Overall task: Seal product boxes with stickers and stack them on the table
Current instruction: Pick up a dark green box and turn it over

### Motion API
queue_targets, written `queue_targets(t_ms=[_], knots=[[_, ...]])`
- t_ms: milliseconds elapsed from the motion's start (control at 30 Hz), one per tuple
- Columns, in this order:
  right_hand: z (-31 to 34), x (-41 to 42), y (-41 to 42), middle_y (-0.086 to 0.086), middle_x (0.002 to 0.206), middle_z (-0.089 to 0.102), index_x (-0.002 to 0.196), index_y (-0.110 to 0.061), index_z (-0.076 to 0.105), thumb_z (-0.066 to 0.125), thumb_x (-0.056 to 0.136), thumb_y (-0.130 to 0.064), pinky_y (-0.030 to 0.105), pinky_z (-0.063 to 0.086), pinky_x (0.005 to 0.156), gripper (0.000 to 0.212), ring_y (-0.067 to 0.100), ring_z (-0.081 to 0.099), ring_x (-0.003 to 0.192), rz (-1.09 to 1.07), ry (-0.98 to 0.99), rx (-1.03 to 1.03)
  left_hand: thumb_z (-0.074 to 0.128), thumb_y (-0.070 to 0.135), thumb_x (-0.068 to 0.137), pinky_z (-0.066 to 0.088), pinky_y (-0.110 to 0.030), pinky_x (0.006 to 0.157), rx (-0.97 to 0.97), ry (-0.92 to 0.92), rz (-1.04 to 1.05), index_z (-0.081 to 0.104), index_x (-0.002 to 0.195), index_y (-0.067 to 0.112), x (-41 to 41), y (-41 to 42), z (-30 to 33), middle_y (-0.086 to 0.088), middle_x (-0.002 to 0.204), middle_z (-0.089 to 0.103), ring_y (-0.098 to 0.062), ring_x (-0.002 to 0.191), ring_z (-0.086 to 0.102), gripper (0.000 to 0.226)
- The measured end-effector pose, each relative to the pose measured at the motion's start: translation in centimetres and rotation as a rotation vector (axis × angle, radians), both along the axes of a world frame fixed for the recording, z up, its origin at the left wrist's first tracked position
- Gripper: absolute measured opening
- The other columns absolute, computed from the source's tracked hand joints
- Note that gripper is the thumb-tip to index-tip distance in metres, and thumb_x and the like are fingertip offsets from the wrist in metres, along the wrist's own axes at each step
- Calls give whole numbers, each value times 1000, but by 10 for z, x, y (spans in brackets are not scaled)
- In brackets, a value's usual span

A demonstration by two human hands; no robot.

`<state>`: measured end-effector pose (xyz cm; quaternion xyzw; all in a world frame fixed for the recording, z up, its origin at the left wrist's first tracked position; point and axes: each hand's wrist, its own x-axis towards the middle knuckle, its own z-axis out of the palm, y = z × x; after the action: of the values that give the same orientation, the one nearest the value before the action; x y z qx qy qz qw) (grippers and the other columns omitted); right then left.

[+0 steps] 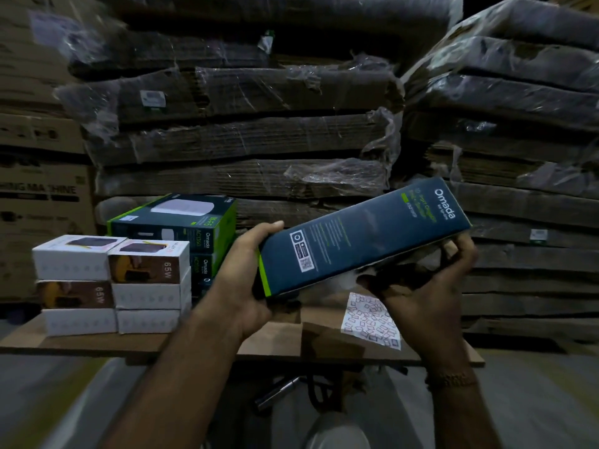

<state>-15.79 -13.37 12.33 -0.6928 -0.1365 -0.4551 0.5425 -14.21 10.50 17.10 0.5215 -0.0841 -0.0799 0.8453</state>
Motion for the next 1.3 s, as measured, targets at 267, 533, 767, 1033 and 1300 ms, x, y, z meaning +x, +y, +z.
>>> queue_targets(t_ms=[267,533,767,1033,1300], knots=[[-23,15,-25,6,127,71,142,-29,51,52,100,7,32,63,86,55,24,70,112,342,105,335,72,30,84,61,-37,62,-29,-187,268,59,140,27,23,5,-29,-3,122,72,-18,81,78,58],[-62,38,7,18,133,69,135,-15,55,79,75,-77,55,59,97,90,40,67,124,428,372,466,70,28,80,58,-45,96,49,-295,416,38,159,25,57,32,-88,-10,151,62,-33,127,68,86],[-88,67,34,11,128,73,136,-14,49,78,92,-31,35,58,80,55,18,73,100,452,477,499,64,52,100,61,-39,90,324,-258,652,65,134,19,73,49,-118,0,112,78,-19,107,75,47],[-93,86,55,5,140,66,142,-22,45,69,88,-46,34,57,104,64,18,67,126,413,524,269,65,72,87,54,-38,102,530,-274,938,57,147,21,63,48,-148,-3,134,67,-21,126,62,80],[-87,108,61,0,125,69,136,-15,45,70,97,-35,23,60,84,51,4,72,105,339,555,152,79,25,96,33,-27,125,614,-279,1014,37,163,10,60,34,-154,-10,163,45,-26,152,41,81]])
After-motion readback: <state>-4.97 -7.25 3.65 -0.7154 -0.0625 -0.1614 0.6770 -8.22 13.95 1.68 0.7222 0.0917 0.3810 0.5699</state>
